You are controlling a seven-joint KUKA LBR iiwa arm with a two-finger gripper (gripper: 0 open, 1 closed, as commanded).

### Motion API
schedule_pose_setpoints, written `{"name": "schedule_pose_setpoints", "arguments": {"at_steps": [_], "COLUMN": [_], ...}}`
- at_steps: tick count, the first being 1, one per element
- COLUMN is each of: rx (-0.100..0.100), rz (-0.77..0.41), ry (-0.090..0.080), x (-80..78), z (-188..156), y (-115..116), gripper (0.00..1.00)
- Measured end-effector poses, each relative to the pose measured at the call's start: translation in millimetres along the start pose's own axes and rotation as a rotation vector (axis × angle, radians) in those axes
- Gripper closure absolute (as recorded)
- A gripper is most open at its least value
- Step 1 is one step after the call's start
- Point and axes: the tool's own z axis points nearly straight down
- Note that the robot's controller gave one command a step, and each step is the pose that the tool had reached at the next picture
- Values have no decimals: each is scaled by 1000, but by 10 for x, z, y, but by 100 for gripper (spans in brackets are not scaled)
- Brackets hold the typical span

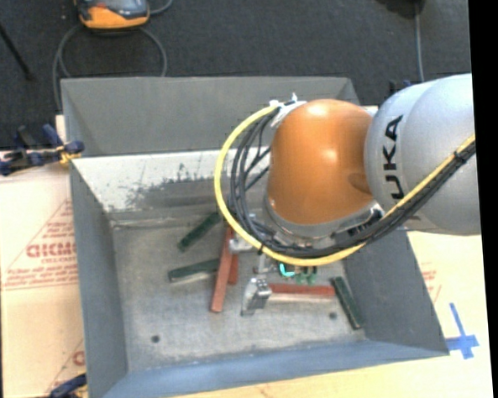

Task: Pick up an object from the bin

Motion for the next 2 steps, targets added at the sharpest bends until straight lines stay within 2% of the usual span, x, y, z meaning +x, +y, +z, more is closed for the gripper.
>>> {"name": "schedule_pose_setpoints", "arguments": {"at_steps": [1,2], "rx": [-1,1], "rz": [3,-73], "ry": [-7,-15], "x": [-15,-221], "z": [-35,319], "y": [-4,-161], "gripper": [0,0]}}
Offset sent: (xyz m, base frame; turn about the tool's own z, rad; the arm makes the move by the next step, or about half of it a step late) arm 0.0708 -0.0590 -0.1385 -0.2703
